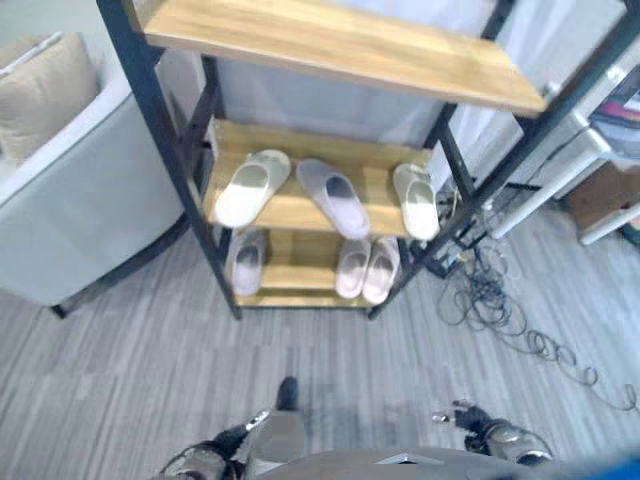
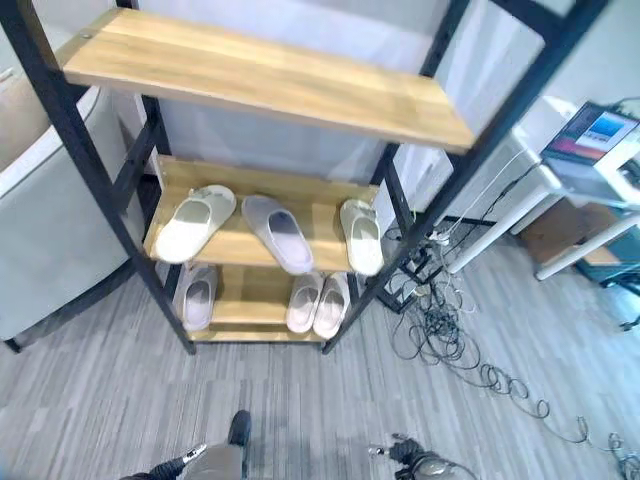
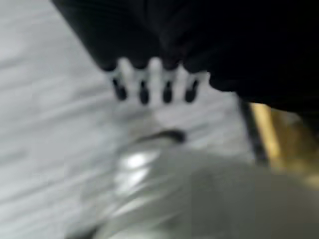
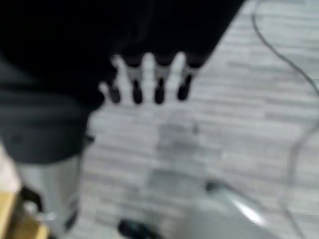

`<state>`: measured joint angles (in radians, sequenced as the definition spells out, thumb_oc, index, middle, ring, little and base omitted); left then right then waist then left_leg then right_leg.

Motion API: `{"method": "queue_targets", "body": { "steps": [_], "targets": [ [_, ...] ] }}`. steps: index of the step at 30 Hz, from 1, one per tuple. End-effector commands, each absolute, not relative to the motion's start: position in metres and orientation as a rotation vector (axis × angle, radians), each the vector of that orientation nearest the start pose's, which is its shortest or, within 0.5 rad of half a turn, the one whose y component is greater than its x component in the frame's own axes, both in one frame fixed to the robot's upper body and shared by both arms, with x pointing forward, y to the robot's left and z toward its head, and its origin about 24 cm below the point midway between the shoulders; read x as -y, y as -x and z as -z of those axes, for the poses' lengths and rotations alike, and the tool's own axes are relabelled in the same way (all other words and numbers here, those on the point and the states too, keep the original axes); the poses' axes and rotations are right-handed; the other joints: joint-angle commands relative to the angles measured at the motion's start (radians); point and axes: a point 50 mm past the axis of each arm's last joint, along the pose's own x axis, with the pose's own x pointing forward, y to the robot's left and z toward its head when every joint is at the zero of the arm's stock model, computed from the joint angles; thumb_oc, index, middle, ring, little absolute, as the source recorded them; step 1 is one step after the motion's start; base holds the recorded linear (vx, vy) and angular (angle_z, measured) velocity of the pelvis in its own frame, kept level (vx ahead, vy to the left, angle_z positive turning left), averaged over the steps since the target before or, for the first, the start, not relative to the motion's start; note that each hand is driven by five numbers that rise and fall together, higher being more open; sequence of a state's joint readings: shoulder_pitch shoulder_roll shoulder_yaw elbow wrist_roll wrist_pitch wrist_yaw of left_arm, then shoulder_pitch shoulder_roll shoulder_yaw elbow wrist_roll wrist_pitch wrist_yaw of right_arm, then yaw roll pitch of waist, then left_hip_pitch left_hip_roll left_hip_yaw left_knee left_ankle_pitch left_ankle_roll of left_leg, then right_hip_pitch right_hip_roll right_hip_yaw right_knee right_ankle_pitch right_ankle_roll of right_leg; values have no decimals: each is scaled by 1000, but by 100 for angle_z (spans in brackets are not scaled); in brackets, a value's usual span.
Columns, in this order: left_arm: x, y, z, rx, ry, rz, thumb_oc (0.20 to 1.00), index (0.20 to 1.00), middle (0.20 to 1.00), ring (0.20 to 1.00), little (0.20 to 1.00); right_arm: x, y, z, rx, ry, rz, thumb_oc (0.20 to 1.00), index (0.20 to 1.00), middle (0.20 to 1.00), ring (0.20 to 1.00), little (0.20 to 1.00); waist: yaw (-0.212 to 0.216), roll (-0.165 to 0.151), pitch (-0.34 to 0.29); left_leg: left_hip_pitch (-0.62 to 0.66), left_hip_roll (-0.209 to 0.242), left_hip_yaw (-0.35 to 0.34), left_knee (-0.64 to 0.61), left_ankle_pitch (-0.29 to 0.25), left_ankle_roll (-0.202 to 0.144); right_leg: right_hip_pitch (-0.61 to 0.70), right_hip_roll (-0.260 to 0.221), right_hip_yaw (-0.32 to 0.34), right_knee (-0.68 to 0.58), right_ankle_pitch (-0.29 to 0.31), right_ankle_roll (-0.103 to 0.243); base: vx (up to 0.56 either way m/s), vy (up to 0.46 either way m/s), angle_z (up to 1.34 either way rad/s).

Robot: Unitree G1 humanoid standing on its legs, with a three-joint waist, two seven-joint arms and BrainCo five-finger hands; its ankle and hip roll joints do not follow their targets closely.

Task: Arrange the slippers neatly on the shoe rack.

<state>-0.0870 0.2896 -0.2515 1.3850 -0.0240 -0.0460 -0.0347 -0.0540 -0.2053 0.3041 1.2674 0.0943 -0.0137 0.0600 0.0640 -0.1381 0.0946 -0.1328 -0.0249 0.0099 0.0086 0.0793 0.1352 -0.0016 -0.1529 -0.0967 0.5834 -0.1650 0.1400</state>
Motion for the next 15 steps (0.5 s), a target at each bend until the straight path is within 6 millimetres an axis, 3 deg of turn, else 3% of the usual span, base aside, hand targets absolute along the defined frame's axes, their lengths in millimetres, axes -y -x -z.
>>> {"method": "queue_targets", "body": {
  "steps": [1, 2, 3, 6, 7, 11, 12, 14, 15],
  "targets": [
    [-247, -96, 158, -1239, -406, 44, 1000, 1000, 1000, 1000, 1000, 240, -127, 149, -1139, 340, -73, 1000, 1000, 1000, 1000, 1000, 19, 57, 77, -63, 51, -9, 114, -74, -113, -8, -47, 3, -177, 253, 13, 225, 163, 34],
    [-250, -98, 156, -1229, -406, 34, 1000, 1000, 1000, 1000, 1000, 240, -127, 149, -1137, 344, -86, 1000, 1000, 1000, 1000, 1000, 13, 69, 74, -25, 52, 2, 97, -84, -111, -18, -73, -51, -206, 244, 8, 323, 87, 40],
    [-251, -96, 156, -1231, -457, 65, 1000, 1000, 1000, 1000, 1000, 240, -126, 149, -1140, 367, -103, 1000, 1000, 1000, 1000, 1000, 5, 78, 67, 9, 52, 9, 68, -94, -118, -22, -64, -88, -300, 185, -3, 330, 16, 16],
    [-251, -85, 159, -1260, -473, 94, 1000, 1000, 1000, 1000, 1000, 242, -120, 150, -1155, 384, -114, 1000, 1000, 1000, 1000, 1000, -11, 81, 70, 60, 52, 5, 40, -101, -126, -36, -16, -74, -440, 161, -4, 236, -129, -12],
    [-253, -85, 158, -1252, -469, 92, 1000, 1000, 1000, 1000, 1000, 237, -116, 152, -1163, 396, -154, 1000, 1000, 1000, 1000, 1000, -26, 82, 83, 79, 47, -17, 41, -108, -132, -42, 18, -18, -510, 157, -4, 141, -192, 49],
    [-245, -77, 162, -1271, -439, 80, 1000, 1000, 1000, 1000, 1000, 238, -109, 154, -1182, 430, -179, 1000, 1000, 1000, 1000, 1000, -10, 85, 64, 111, 54, -69, 2, -86, -157, 16, 49, -25, -555, 138, -29, 142, -294, 96],
    [-243, -78, 162, -1270, -438, 84, 1000, 1000, 1000, 1000, 1000, 233, -117, 152, -1153, 439, -186, 1000, 1000, 1000, 1000, 1000, -7, 89, 58, 114, 63, -85, -3, -80, -168, 31, 58, -41, -552, 122, -39, 29, -166, 104],
    [-243, -84, 161, -1233, -408, 69, 1000, 1000, 1000, 1000, 1000, 251, -99, 150, -1163, 474, -190, 1000, 1000, 1000, 1000, 1000, -21, 92, 76, 98, 81, -97, 19, -68, -188, 27, 80, -51, -535, 100, -58, -62, -289, 56],
    [-239, -88, 160, -1216, -418, 86, 1000, 1000, 1000, 1000, 1000, 254, -103, 149, -1165, 504, -187, 1000, 1000, 1000, 1000, 1000, -16, 95, 86, 83, 86, -112, 48, -70, -196, 27, 89, -62, -525, 84, -71, -96, -263, 5]
  ]
}}
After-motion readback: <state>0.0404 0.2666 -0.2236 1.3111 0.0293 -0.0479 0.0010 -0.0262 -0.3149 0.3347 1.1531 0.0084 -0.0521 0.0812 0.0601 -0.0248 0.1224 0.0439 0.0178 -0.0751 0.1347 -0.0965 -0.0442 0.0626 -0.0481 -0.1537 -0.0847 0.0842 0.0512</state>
